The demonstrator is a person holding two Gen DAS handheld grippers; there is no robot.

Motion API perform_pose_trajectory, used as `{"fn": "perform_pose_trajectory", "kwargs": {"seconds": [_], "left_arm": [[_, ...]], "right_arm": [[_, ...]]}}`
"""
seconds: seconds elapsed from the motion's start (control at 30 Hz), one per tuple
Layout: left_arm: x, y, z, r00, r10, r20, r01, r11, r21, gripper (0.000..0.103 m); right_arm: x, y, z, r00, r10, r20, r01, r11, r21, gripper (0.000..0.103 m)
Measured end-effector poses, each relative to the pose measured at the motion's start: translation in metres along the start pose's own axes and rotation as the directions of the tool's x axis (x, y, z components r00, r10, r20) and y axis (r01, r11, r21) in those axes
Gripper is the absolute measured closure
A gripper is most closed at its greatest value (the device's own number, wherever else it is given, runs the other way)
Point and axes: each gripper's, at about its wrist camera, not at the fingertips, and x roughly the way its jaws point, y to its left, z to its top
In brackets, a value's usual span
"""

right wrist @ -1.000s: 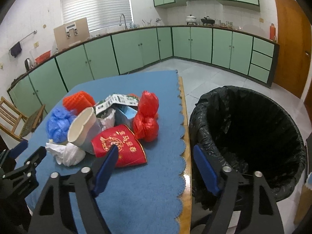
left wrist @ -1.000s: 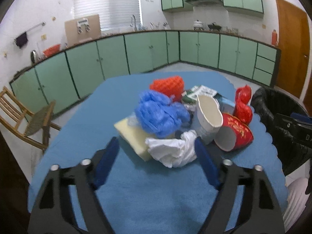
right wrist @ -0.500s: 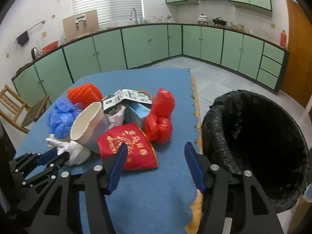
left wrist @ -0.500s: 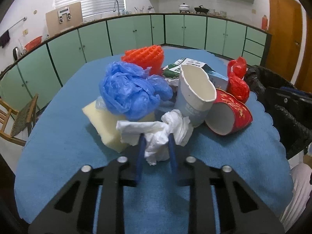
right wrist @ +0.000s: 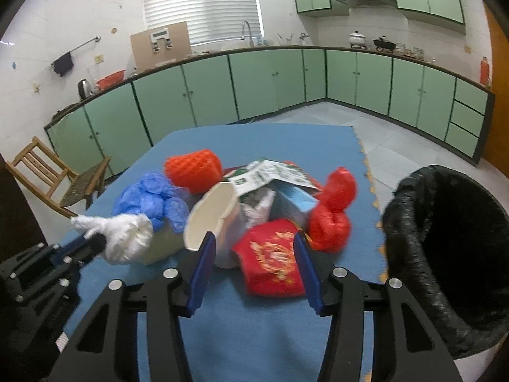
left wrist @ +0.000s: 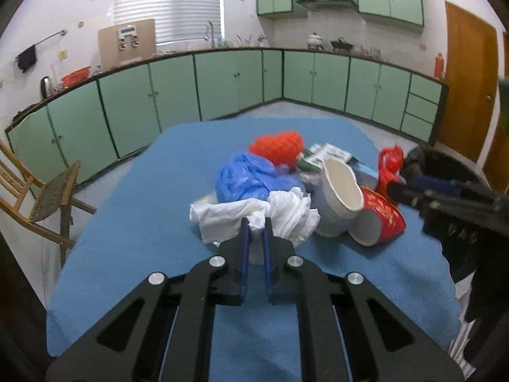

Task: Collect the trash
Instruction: 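Grasp the white tissue with the left tool while the right tool grasps the white cup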

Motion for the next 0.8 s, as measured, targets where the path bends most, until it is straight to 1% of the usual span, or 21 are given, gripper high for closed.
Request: {"fn": "perform_pose_trajectory", "kwargs": {"seconds": [0.07, 0.17, 0.3, 0.4, 0.47, 0.5, 0.53, 0.57, 0.6, 0.67, 0.8], "left_arm": [[-0.006, 0.007, 0.004, 1.0, 0.014, 0.017, -0.013, 1.0, -0.015, 0.096], [-0.009, 0.014, 0.005, 0.999, 0.041, 0.035, -0.041, 0.999, -0.008, 0.096], [0.001, 0.028, 0.003, 0.999, 0.048, 0.004, -0.048, 0.998, -0.043, 0.096], [0.003, 0.032, 0.003, 0.999, 0.045, 0.001, -0.045, 0.998, -0.045, 0.096], [0.001, 0.031, 0.004, 0.999, 0.036, 0.008, -0.036, 0.999, -0.041, 0.096], [0.0, 0.03, 0.003, 0.999, 0.033, 0.011, -0.032, 0.999, -0.038, 0.096], [0.0, 0.029, 0.004, 1.0, 0.028, 0.012, -0.028, 0.999, -0.036, 0.096], [0.0, 0.028, 0.005, 1.0, 0.024, 0.013, -0.023, 0.999, -0.036, 0.096], [0.0, 0.027, 0.005, 1.0, 0.02, 0.013, -0.02, 0.999, -0.037, 0.096], [-0.003, 0.025, 0.007, 1.0, 0.018, 0.021, -0.017, 0.999, -0.035, 0.096], [-0.009, 0.027, 0.01, 0.999, 0.015, 0.039, -0.014, 0.999, -0.038, 0.096]], "right_arm": [[0.004, 0.008, 0.0, 1.0, 0.011, 0.001, -0.011, 1.0, -0.01, 0.053], [0.012, 0.023, -0.001, 1.0, 0.025, -0.002, -0.025, 0.999, -0.033, 0.053], [0.025, 0.038, -0.005, 1.0, 0.002, -0.014, -0.003, 0.998, -0.069, 0.053], [0.036, 0.044, -0.01, 0.999, -0.027, -0.041, 0.023, 0.995, -0.101, 0.053], [0.04, 0.045, -0.011, 0.998, -0.04, -0.046, 0.035, 0.993, -0.109, 0.059], [0.042, 0.045, -0.011, 0.998, -0.043, -0.048, 0.038, 0.993, -0.111, 0.061], [0.043, 0.045, -0.01, 0.998, -0.049, -0.047, 0.043, 0.992, -0.116, 0.066], [0.045, 0.046, -0.009, 0.997, -0.049, -0.053, 0.043, 0.992, -0.119, 0.073], [0.046, 0.046, -0.008, 0.997, -0.033, -0.065, 0.026, 0.993, -0.115, 0.076], [0.043, 0.046, -0.007, 0.998, -0.013, -0.062, 0.007, 0.995, -0.104, 0.079], [0.032, 0.049, -0.001, 0.999, 0.035, -0.032, -0.038, 0.993, -0.114, 0.082]]}}
